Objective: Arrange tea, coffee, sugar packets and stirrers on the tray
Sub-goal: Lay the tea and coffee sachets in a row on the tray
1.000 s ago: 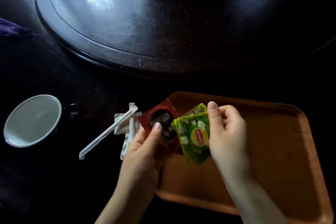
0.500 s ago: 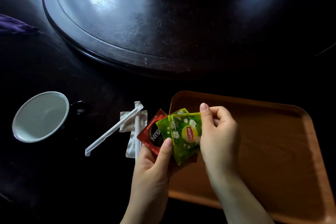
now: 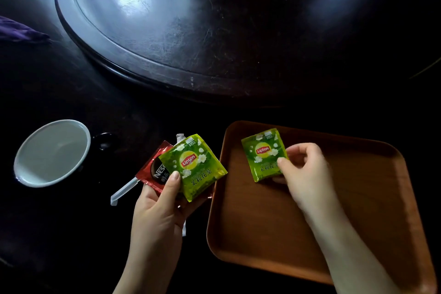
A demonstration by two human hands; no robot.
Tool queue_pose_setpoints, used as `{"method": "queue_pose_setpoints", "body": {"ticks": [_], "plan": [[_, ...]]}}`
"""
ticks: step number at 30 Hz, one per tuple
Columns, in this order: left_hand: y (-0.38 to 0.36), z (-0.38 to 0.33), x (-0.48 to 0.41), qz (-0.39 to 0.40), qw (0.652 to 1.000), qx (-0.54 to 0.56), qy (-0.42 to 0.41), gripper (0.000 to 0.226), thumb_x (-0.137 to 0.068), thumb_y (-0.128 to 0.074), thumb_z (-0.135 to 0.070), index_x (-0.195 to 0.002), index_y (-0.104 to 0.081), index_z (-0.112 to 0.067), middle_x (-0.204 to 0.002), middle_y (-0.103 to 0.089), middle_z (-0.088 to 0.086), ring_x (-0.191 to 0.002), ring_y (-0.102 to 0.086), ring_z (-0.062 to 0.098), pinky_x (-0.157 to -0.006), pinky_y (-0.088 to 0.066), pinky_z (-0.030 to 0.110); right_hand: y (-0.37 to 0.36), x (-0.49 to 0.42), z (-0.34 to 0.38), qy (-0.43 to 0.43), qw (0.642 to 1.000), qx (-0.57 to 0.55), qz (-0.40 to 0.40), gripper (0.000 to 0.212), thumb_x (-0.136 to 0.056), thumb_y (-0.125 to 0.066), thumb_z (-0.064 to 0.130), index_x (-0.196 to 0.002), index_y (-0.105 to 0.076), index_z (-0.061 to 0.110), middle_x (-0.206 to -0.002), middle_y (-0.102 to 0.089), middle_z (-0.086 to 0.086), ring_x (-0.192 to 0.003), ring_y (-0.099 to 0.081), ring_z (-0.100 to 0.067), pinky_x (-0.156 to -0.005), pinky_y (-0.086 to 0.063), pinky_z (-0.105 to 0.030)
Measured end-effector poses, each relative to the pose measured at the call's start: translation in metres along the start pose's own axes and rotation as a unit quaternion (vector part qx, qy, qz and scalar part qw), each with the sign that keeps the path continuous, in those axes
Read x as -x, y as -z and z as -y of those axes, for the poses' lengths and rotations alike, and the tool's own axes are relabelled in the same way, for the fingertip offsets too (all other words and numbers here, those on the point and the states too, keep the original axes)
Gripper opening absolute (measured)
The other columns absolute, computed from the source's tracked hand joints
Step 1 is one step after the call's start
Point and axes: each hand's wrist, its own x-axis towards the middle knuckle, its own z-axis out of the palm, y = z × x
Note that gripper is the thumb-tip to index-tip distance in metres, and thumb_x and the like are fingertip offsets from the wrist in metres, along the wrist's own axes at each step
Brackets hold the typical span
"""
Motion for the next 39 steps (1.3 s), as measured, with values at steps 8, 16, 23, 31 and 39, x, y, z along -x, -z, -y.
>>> {"method": "queue_pose_setpoints", "body": {"ticks": [8,16,23,31,39], "plan": [[0.000,-0.001,-0.005,0.016,1.000,-0.015,-0.004,0.017,-0.090,-0.046,-0.011,-0.098,-0.060,-0.013,-0.084,-0.077,0.003,-0.074,-0.073,0.021,-0.048,-0.054,0.023,-0.002,0.012,-0.020,0.296,0.895,0.333,0.019,0.034,-0.076,-0.067,0.021,-0.108,-0.060,0.018,-0.110,-0.056,-0.006,-0.105,-0.042,-0.020,-0.090,-0.045,-0.039],[-0.001,0.003,-0.009,0.037,0.999,-0.033,-0.004,0.021,-0.084,-0.050,-0.015,-0.101,-0.061,-0.013,-0.092,-0.076,0.006,-0.084,-0.073,0.026,-0.056,-0.058,0.032,-0.027,0.009,-0.018,0.320,0.900,0.295,0.014,0.030,-0.076,-0.066,0.027,-0.104,-0.060,0.018,-0.103,-0.056,-0.007,-0.096,-0.050,-0.026,-0.085,-0.045,-0.039],[-0.009,0.002,-0.008,0.070,0.996,-0.049,-0.003,0.029,-0.076,-0.053,-0.018,-0.103,-0.061,-0.011,-0.088,-0.077,0.005,-0.079,-0.073,0.024,-0.055,-0.059,0.033,-0.027,0.012,-0.019,0.306,0.905,0.295,0.000,0.035,-0.076,-0.067,0.031,-0.107,-0.060,0.016,-0.100,-0.055,-0.008,-0.094,-0.050,-0.025,-0.084,-0.048,-0.038],[-0.017,0.004,-0.006,0.099,0.994,-0.048,0.003,0.029,-0.073,-0.054,-0.017,-0.101,-0.062,-0.014,-0.085,-0.077,0.005,-0.074,-0.074,0.023,-0.051,-0.057,0.030,-0.014,0.023,-0.004,0.261,0.957,0.125,0.015,0.040,-0.084,-0.043,0.050,-0.101,-0.058,0.017,-0.096,-0.057,0.001,-0.091,-0.052,-0.012,-0.078,-0.037,-0.012],[-0.016,0.008,-0.008,0.123,0.991,-0.049,0.008,0.034,-0.057,-0.073,-0.033,-0.088,-0.070,-0.020,-0.083,-0.076,0.006,-0.070,-0.073,0.021,-0.051,-0.057,0.032,0.007,0.008,-0.011,0.091,0.992,-0.085,0.022,0.013,-0.077,-0.068,0.016,-0.071,-0.060,0.024,-0.067,-0.063,0.003,-0.052,-0.056,-0.001,-0.050,-0.046,-0.019]]}}
